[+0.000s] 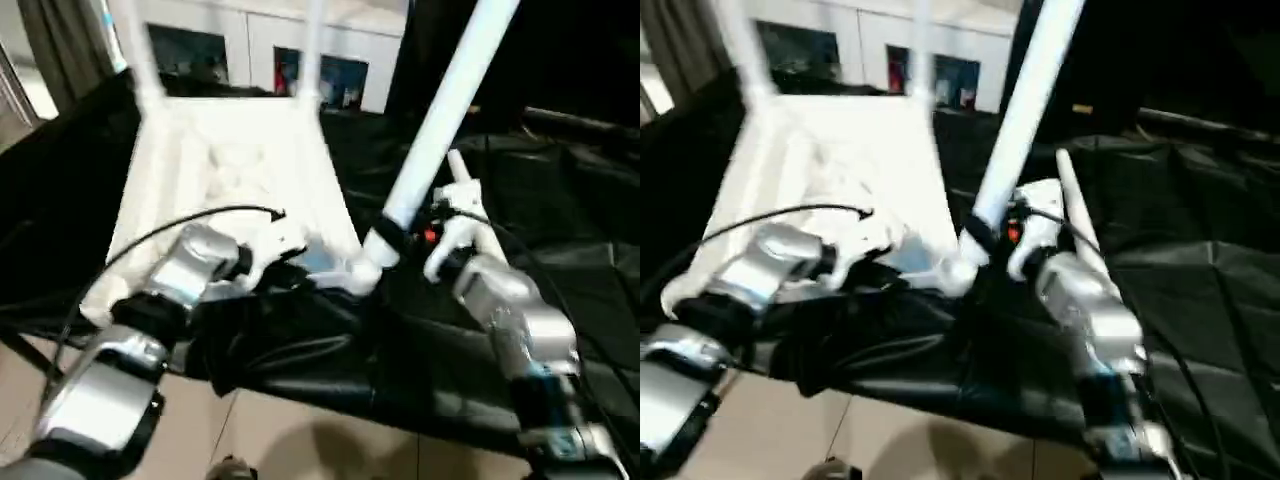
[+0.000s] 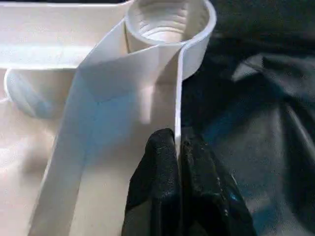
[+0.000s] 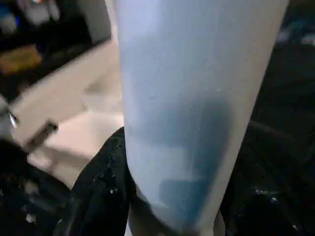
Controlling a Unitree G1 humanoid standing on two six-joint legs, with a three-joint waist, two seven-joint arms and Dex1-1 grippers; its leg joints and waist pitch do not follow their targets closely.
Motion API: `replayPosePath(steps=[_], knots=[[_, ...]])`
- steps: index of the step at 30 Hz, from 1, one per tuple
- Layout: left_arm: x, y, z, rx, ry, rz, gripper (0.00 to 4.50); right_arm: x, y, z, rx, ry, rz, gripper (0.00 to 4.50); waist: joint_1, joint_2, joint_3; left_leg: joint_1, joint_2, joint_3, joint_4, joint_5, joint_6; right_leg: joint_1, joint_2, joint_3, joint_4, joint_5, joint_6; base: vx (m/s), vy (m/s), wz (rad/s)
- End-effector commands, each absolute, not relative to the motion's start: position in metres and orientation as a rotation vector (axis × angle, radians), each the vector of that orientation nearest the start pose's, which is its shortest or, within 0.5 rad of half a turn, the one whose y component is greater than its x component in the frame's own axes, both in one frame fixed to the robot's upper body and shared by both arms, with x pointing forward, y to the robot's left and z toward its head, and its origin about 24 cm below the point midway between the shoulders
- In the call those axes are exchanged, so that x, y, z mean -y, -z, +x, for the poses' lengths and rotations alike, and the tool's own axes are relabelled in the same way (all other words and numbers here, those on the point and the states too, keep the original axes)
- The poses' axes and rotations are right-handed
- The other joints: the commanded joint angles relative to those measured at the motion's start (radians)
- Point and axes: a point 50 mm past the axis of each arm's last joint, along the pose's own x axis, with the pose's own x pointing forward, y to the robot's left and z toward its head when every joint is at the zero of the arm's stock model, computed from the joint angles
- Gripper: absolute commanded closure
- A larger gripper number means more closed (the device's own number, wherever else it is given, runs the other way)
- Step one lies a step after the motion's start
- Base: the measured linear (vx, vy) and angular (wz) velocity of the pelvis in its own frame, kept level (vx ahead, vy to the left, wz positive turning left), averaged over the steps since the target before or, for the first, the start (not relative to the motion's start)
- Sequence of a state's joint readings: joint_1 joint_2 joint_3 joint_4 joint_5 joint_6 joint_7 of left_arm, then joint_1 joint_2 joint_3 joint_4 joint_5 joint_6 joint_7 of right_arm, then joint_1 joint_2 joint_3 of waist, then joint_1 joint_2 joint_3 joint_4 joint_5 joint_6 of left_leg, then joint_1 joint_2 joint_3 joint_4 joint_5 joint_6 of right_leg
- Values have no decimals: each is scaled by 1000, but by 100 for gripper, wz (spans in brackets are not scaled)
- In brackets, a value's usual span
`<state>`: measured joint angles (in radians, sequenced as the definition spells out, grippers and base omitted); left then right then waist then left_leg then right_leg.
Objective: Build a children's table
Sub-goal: Insert table leg to table base
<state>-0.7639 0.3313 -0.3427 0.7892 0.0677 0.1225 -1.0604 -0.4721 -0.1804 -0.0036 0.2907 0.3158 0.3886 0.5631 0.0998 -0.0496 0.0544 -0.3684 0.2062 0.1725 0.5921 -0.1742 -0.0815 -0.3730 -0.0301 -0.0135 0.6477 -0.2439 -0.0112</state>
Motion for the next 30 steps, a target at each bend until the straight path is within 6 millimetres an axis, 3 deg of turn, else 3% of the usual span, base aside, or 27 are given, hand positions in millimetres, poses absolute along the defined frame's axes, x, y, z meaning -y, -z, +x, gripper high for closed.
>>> replayPosePath(steps=[1, 5, 6, 9, 14, 19, 20, 23, 25, 30], knots=[[-126, -52, 344, -510, 1138, 442, 446, 130, -85, 335, -184, -697, 151, 259, 4, -10, -67, 14, 23, -3, -59, -53, 25, 45, -100, 35, -64, 121, -223, 0, 0, 0], [-127, -54, 344, -505, 1118, 434, 450, 129, -87, 343, -211, -722, 160, 260, 6, -11, -67, 13, 24, -4, -59, -43, 37, 46, -102, 35, -62, 138, -217, 0, 0, 0], [-127, -55, 344, -495, 1125, 445, 450, 128, -85, 344, -224, -722, 158, 260, 5, -16, -65, 13, 24, -3, -61, -51, 35, 45, -101, 34, -65, 117, -217, 0, 0, 0], [-129, -55, 341, -495, 1137, 441, 450, 124, -75, 349, -247, -720, 147, 260, 4, -8, -65, 14, 26, -4, -62, -62, 22, 42, -104, 34, -67, 83, -221, 0, 0, 0], [-134, -51, 336, -520, 1157, 453, 450, 120, -65, 350, -290, -719, 145, 260, -1, -11, -67, 13, 25, -3, -60, -37, 36, 44, -101, 33, -61, 137, -231, 0, 0, 0], [-134, -52, 336, -499, 1152, 430, 450, 118, -59, 352, -331, -725, 138, 260, -3, -17, -65, 13, 25, -2, -62, -49, 37, 43, -101, 33, -64, 99, -223, 0, 0, 0], [-133, -53, 335, -492, 1156, 419, 450, 117, -58, 352, -336, -735, 133, 260, -5, -24, -63, 13, 26, -1, -63, -56, 36, 42, -102, 33, -67, 82, -220, 0, 0, 0], [-133, -56, 334, -489, 1168, 409, 450, 112, -55, 354, -356, -762, 88, 260, -7, -17, -64, 13, 29, -2, -64, -63, 29, 40, -104, 33, -67, 64, -223, 0, 0, 0], [-133, -57, 334, -491, 1175, 412, 450, 110, -55, 355, -370, -768, 75, 260, -10, -22, -63, 14, 27, -1, -64, -60, 28, 39, -100, 32, -67, 73, -222, 0, 0, 0], [-133, -59, 335, -492, 1181, 411, 450, 107, -57, 357, -382, -788, 63, 260, -12, -23, -64, 15, 27, -2, -65, -68, 26, 40, -101, 34, -67, 74, -224, 0, 0, 0]])
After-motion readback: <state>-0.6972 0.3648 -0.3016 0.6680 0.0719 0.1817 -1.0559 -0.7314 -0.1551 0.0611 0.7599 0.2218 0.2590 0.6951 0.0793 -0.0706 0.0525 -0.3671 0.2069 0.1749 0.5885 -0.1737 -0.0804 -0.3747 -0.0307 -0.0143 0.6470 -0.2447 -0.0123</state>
